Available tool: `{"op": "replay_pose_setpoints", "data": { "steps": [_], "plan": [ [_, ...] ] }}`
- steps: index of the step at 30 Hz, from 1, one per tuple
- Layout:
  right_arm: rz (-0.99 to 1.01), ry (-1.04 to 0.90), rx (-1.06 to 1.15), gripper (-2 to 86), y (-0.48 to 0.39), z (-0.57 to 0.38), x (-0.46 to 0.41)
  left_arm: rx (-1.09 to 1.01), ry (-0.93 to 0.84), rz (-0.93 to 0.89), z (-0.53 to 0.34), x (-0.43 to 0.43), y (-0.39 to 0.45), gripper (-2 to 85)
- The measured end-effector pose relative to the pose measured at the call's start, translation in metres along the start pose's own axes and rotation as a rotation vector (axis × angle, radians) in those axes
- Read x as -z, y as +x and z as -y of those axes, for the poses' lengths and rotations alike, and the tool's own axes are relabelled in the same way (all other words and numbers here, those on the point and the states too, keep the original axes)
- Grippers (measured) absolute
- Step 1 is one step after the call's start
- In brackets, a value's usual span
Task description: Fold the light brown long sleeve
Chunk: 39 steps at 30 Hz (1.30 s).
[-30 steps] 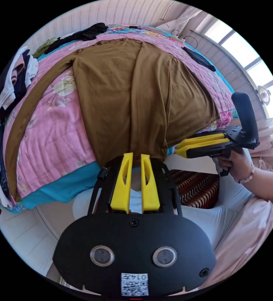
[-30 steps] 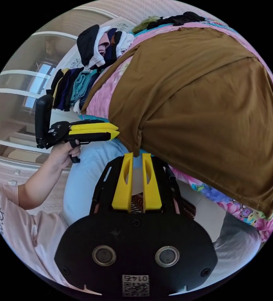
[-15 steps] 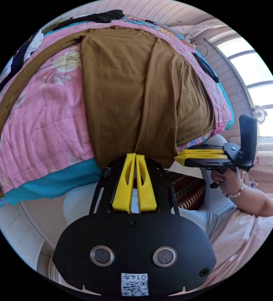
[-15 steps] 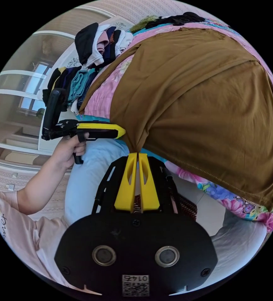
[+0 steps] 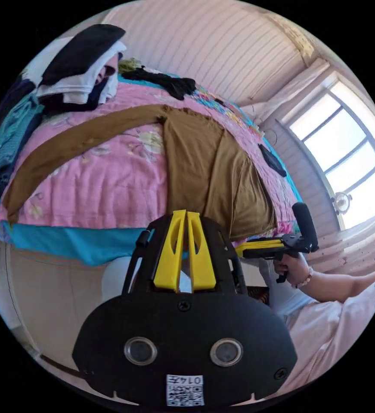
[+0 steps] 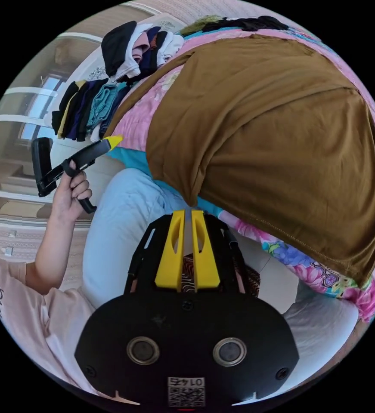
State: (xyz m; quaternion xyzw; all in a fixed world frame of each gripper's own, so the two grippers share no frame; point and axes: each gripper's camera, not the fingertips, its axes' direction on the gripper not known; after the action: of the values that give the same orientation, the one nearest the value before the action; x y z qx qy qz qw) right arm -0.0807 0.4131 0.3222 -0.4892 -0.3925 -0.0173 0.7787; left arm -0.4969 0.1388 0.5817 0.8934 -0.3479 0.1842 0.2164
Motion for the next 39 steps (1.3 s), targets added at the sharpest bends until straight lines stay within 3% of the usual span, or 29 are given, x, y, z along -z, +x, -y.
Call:
{"op": "replay_pose_setpoints", "data": {
  "steps": [5,11,16,22,31,33,39],
  "plan": [
    [-0.063,0.042,0.273,1.3,-0.071,0.040,0.007,0.282,0.243,0.200,-0.078,0.061,-0.099,-0.3],
    [-0.149,0.004,0.658,3.4,-0.201,0.141,-0.035,0.565,0.409,0.266,-0.139,0.087,-0.179,7.7],
    [-0.162,-0.073,0.809,4.2,-0.285,0.192,-0.090,0.632,0.483,0.294,-0.148,0.081,-0.210,8.9],
    [-0.218,-0.104,1.005,4.9,-0.372,0.208,-0.156,0.641,0.443,0.267,-0.159,0.051,-0.220,5.3],
    [-0.369,-0.127,0.887,6.8,-0.391,0.233,-0.243,0.650,0.489,0.295,-0.171,0.039,-0.210,0.5],
    [-0.324,-0.141,0.876,2.3,-0.386,0.238,-0.225,0.654,0.480,0.275,-0.168,0.044,-0.207,-0.4],
    [-0.115,0.046,0.766,0.7,-0.319,0.234,-0.083,0.359,0.507,0.220,-0.133,0.068,-0.145,-1.0]
  ]
}}
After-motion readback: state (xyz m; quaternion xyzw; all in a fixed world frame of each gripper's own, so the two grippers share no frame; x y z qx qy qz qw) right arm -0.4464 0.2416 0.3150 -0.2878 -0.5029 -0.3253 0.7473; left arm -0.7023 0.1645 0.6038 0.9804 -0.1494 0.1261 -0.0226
